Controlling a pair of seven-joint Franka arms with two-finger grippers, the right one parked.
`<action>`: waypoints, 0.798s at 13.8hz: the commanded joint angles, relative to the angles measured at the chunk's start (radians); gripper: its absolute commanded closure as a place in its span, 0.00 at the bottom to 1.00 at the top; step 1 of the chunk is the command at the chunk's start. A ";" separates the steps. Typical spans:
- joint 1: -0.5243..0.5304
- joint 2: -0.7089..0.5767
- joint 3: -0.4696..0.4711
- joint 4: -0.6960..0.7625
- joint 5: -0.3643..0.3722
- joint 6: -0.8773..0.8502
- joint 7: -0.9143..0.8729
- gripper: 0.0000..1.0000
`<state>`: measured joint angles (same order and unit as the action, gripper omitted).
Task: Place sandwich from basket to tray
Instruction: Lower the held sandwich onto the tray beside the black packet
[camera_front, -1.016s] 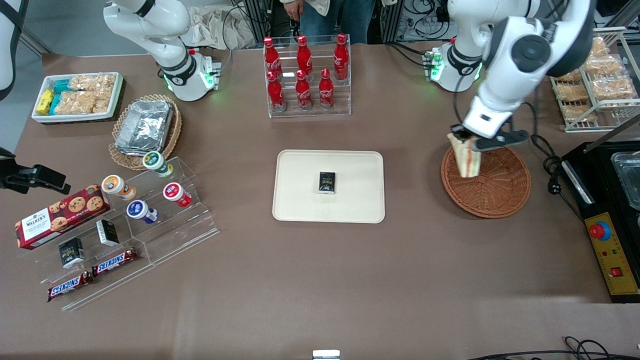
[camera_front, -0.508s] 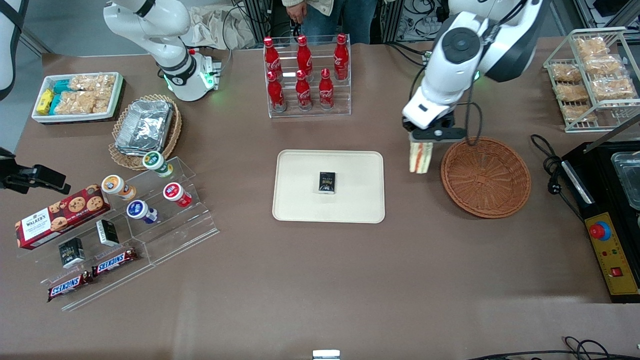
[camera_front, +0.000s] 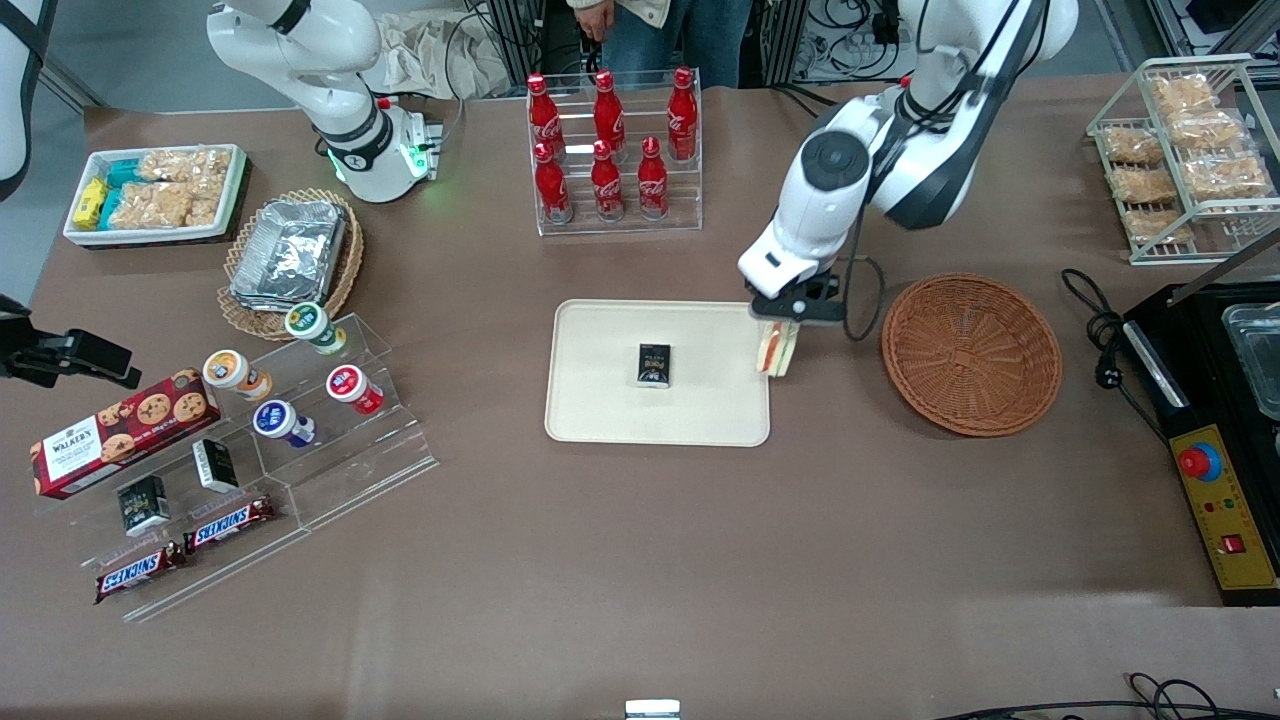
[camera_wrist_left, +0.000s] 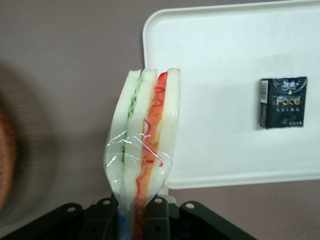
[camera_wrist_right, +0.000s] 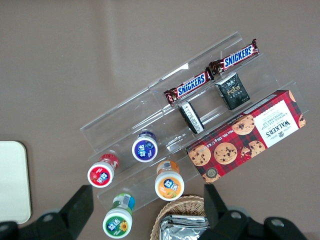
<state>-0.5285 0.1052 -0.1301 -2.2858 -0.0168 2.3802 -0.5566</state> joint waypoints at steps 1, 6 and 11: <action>-0.042 0.097 0.010 0.020 -0.020 0.092 -0.087 1.00; -0.053 0.149 0.012 0.025 -0.023 0.125 -0.106 1.00; -0.053 0.175 0.012 0.029 -0.025 0.169 -0.106 1.00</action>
<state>-0.5678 0.2633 -0.1267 -2.2744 -0.0253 2.5361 -0.6507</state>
